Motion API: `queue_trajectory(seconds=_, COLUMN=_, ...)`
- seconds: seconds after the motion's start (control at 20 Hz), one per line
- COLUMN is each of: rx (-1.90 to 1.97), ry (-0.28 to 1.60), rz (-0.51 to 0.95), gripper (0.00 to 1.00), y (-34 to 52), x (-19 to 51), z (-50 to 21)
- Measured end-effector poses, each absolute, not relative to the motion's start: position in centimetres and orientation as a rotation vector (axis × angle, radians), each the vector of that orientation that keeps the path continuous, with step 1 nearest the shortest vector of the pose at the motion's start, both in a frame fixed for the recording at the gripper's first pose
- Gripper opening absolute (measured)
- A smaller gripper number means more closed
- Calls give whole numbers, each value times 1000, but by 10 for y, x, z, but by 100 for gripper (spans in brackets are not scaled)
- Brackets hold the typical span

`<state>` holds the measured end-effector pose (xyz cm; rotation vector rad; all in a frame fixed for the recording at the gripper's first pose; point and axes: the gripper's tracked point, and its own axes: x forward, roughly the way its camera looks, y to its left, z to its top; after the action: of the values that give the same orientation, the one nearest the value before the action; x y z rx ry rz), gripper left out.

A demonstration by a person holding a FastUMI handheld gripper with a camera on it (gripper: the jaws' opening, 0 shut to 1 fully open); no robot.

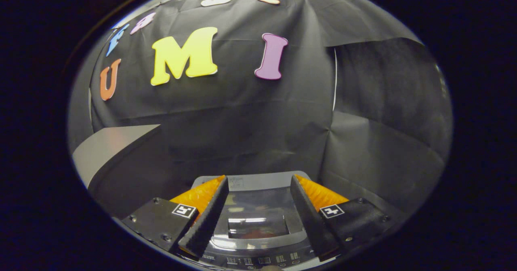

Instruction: Put the clothes into the washing machine and then close the washing machine lid.

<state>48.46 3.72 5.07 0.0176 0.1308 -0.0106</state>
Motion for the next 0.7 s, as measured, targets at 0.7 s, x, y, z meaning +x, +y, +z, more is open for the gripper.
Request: queue_trajectory(seconds=0.7, rx=-90, ry=38, rz=84, gripper=97, y=63, x=345, z=56)
